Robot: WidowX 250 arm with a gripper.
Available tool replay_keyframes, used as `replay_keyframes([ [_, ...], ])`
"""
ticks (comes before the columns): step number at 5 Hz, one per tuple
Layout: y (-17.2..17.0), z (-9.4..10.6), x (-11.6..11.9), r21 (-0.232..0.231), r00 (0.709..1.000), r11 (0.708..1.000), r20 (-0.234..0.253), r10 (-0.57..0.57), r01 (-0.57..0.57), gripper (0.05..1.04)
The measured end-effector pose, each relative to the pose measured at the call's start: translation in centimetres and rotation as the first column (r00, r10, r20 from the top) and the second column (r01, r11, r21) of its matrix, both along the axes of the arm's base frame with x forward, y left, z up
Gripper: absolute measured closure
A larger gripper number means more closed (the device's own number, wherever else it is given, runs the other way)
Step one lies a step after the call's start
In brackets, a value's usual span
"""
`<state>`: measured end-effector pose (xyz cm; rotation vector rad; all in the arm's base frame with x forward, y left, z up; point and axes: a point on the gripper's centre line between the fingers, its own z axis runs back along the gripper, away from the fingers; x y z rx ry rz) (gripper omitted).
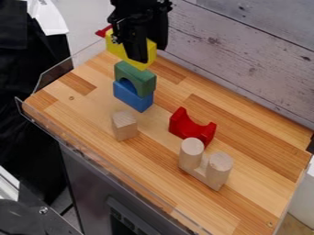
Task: Move the yellow rectangular block to the top of the green arch
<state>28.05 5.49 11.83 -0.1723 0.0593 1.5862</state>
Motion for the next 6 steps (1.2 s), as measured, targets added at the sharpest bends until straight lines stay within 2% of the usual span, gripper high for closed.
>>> replay_keyframes([
  [3, 2.0, -2.0, 0.4, -0.088, 0.999, 0.996, -0.047, -0.022, 0.018, 0.540],
  [6, 0.2, -1.9, 1.0, -0.104, 0.998, 0.994, -0.045, -0.041, 0.036, 0.540],
])
